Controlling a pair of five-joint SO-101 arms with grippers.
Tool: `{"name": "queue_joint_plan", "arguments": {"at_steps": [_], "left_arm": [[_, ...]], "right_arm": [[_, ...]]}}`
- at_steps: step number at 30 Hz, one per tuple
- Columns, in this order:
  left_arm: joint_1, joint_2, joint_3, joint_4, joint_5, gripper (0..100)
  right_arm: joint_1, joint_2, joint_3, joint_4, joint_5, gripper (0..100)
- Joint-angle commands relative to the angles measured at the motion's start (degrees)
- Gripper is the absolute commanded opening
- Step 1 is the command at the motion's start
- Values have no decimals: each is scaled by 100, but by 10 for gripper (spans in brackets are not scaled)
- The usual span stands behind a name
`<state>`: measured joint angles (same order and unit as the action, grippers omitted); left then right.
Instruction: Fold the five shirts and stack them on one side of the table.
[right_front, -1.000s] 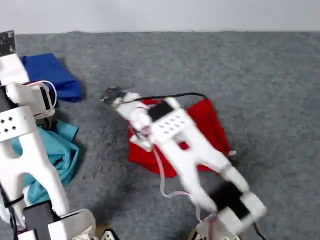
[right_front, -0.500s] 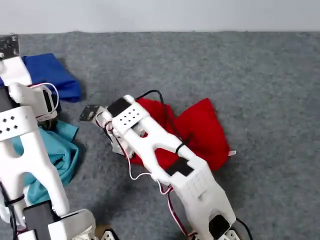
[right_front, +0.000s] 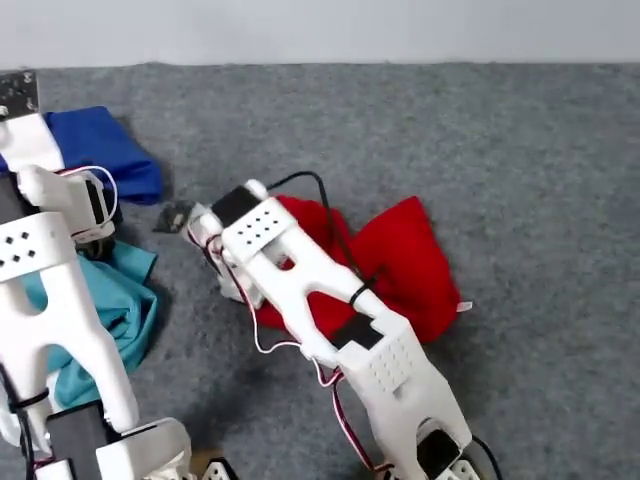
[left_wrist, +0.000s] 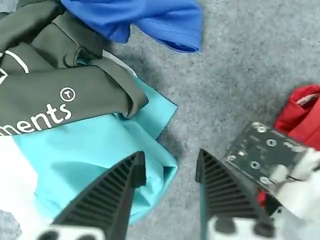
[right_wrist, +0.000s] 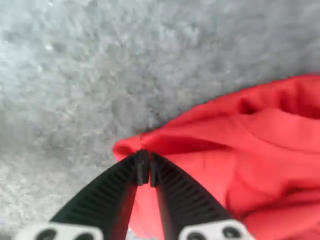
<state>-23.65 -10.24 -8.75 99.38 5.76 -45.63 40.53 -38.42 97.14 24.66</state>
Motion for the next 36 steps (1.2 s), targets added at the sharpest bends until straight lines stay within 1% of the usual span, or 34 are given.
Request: {"name": "queue_joint_plan", "arguments": {"at_steps": [1, 7, 11, 13, 16, 21, 23, 25, 28, 30, 33, 34, 36], "left_arm": [[-18, -229, -13, 114, -53, 171], [-18, -229, -13, 114, -53, 171], [-18, -229, -13, 114, -53, 171], [-18, -229, -13, 114, -53, 171], [-18, -229, -13, 114, -53, 171], [-18, -229, -13, 114, -53, 171], [9, -229, -13, 114, -53, 171], [9, -229, -13, 114, -53, 171], [0, -229, -13, 114, -53, 171], [-18, -229, -13, 114, -53, 171], [-18, -229, -13, 123, -53, 171], [-26, -229, -4, 123, -53, 171], [-26, -229, 57, 123, -53, 171]], "right_arm": [[189, -593, -589, 365, 185, 9], [919, -901, -633, 462, 255, 9], [1042, -1007, -642, 505, 264, 9], [1226, -1112, -642, 497, 273, 9], [1763, -1323, -642, 462, 264, 9], [2958, -1596, -642, 462, 211, 9], [3073, -1631, -615, 514, 70, 9], [2826, -1596, -519, 567, -97, 15], [2000, -1569, -114, 558, -202, 19], [1341, -1473, 158, 558, -193, 59], [514, -1156, 299, 558, -202, 163], [312, -1015, 299, 549, -202, 178], [-13, -699, 299, 462, -193, 163]]}}
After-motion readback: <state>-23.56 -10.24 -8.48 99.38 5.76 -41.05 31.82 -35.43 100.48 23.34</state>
